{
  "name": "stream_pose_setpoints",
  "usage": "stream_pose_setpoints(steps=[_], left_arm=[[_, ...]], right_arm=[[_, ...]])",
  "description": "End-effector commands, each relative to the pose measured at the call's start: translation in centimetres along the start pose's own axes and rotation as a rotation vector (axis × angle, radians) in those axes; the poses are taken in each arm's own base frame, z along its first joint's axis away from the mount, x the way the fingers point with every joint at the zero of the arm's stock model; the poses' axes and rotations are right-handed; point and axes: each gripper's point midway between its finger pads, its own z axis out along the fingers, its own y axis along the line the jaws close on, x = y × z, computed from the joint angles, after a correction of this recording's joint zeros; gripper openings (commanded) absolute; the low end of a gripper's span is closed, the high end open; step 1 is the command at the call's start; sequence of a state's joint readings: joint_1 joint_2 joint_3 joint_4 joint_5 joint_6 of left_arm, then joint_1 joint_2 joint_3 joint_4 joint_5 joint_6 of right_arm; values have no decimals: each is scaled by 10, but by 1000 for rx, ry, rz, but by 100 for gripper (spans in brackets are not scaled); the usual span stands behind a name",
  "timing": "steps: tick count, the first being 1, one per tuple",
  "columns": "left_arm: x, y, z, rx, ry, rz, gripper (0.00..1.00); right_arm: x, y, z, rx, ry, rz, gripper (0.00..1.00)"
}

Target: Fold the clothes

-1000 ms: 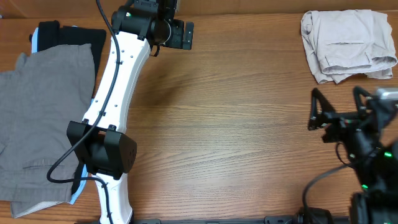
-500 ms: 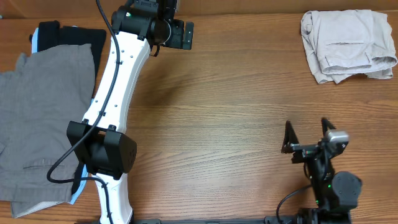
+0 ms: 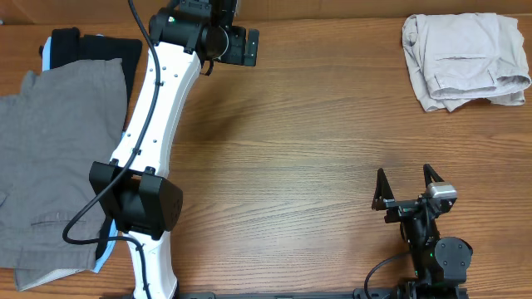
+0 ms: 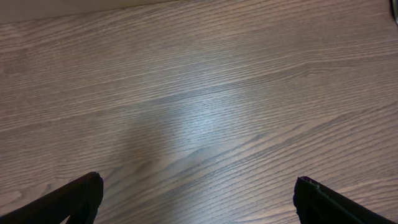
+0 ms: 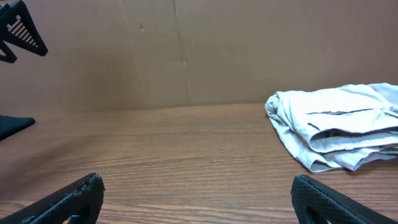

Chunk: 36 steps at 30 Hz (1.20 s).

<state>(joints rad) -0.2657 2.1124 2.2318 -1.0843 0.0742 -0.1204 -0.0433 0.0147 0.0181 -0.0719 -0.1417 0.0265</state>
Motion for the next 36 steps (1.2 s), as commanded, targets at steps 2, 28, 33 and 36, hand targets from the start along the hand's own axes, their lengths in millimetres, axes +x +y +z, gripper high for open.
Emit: stream_pose_setpoints(steps=[2,28,33,36], left_arm=[[-5,2,-5,-6,-19,7,99],[-24,-3,-152,17,-316,17,100],[-10,32,-160,-2,-492,-97,100],[12,46,-155,1,-590,-148,100]], right_arm=[[2,0,0,1,-5,2,100],[2,0,0,1,-5,2,100],[2,0,0,1,-5,2,100],[2,0,0,1,-5,2,100]])
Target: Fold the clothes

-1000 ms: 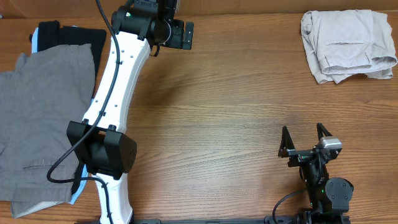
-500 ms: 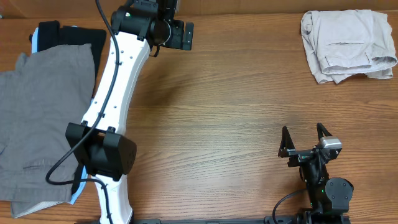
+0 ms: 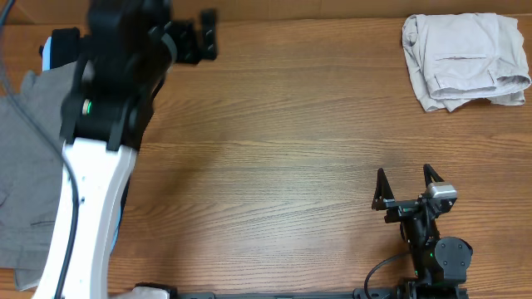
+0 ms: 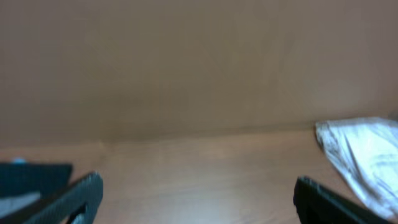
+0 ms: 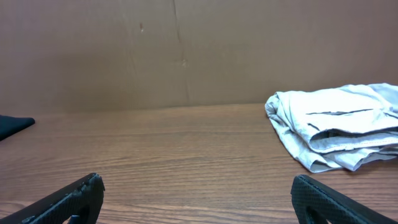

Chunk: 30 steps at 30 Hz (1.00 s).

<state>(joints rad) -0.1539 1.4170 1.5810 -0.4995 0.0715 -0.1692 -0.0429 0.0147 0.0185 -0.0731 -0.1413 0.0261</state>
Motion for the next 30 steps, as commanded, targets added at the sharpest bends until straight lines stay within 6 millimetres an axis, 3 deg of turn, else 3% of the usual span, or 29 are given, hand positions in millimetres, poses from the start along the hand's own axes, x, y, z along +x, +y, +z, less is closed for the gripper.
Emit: stream_pose_setpoints(steps=[1,7,14,20,30], left_arm=[[58,19,3,-23,18,-73,100],[118,44,-46,-48,-107,-124,100],[173,71,-96,-84,-286,-200,100],[211,80,-108,-114,-344,-188,100],[242,87,-115,-143,-427,-65,100]], right_arm=[[1,0,0,1,-6,2,100],[1,0,0,1,-6,2,100],[1,0,0,1,-6,2,100],[1,0,0,1,-6,2,100],[1,0,0,1,-6,2,100]])
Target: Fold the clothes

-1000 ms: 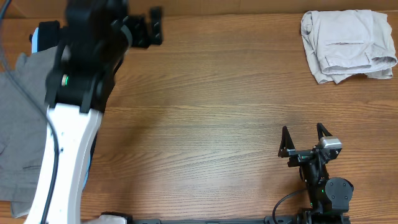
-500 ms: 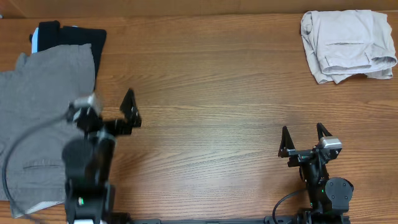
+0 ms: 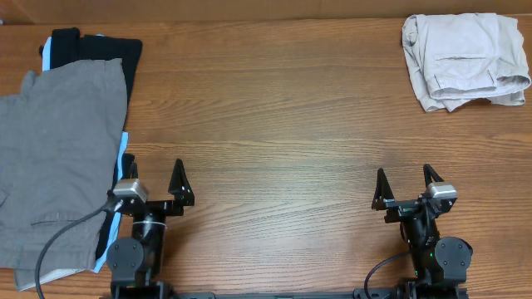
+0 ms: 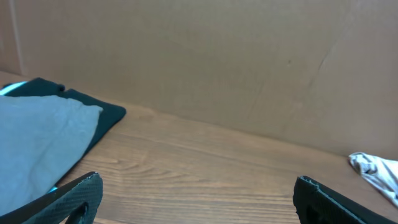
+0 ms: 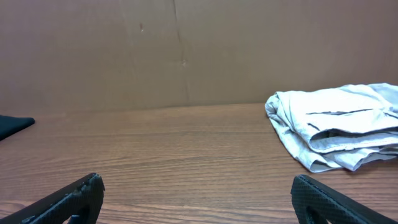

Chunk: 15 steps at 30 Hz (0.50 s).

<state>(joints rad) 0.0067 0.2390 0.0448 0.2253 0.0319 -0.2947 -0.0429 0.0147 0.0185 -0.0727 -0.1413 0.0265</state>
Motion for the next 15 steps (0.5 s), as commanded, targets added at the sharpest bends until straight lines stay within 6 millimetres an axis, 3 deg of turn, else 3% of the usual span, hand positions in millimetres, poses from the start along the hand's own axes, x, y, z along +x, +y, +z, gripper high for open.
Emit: stream_pose_setpoints(steps=[1,15], left_arm=[[5,7,-5,-27,-24,76,100],[32,25,-17,-108,83,144,100]], right_arm=[[2,0,0,1,-5,2,100],[2,0,0,1,-5,2,100]])
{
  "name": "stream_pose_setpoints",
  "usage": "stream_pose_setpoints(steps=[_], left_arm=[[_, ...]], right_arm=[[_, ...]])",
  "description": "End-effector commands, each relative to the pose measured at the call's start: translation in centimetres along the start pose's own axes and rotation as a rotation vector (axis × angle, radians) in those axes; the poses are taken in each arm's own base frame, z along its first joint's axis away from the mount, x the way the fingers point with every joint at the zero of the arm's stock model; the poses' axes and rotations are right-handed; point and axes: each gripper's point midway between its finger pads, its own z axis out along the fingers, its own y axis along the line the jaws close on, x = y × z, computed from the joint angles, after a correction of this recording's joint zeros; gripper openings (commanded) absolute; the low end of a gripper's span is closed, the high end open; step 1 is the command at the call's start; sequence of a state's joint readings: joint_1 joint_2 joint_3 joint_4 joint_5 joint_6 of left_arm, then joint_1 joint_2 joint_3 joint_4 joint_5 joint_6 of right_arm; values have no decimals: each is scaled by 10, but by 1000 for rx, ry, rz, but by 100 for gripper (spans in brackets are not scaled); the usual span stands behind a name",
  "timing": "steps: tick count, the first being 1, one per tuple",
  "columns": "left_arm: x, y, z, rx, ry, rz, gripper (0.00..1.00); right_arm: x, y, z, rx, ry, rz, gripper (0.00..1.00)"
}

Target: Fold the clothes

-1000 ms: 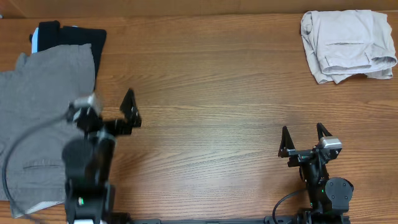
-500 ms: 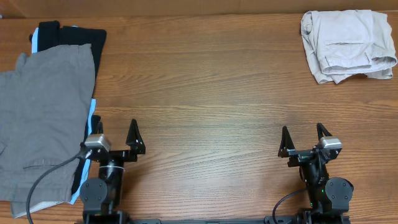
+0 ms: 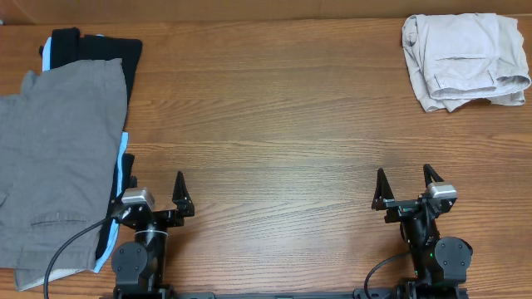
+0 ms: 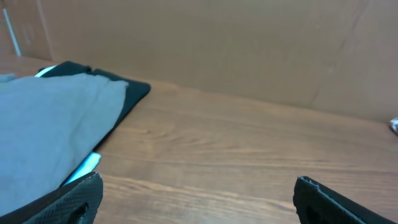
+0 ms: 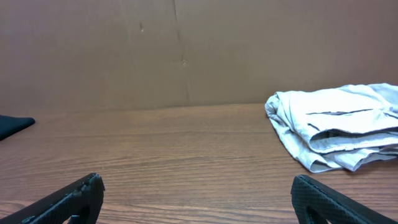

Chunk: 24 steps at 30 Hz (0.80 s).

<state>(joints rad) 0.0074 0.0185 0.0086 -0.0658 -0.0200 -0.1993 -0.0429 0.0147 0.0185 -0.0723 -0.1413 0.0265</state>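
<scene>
Grey shorts [image 3: 58, 158] lie spread flat on a pile of dark and light-blue clothes [image 3: 93, 46] at the table's left edge; the left wrist view shows them as grey cloth [image 4: 50, 124]. A folded beige garment [image 3: 464, 58] lies at the far right corner, also the pale bundle [image 5: 339, 134] in the right wrist view. My left gripper [image 3: 155, 193] rests open near the front edge, just right of the pile. My right gripper [image 3: 407, 184] rests open at the front right, holding nothing.
A brown cardboard wall [image 5: 186, 50] stands behind the wooden table [image 3: 283, 124]. Between the two lots of clothes the table shows bare wood.
My left gripper has shifted slightly at its rest place by the front edge, and its view now shows more of the grey shorts. The right arm has not moved.
My left arm was stretched to the table's far side, open over bare wood left of centre. Then it was swinging high above the left pile. By the last moment it was folded at the front left, where it stays. The beige garment and right gripper never moved.
</scene>
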Motion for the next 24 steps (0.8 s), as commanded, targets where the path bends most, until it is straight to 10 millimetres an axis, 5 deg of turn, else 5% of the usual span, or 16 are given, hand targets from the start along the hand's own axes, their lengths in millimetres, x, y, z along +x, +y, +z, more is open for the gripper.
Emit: stream_pose_setpoints(steps=[1,24], left_arm=[[0,6,-1,-32,-7,69,100],[0,6,0,-33,-2,125,100]], right_arm=[[2,0,0,1,-5,2,100],[2,0,0,1,-5,2,100]])
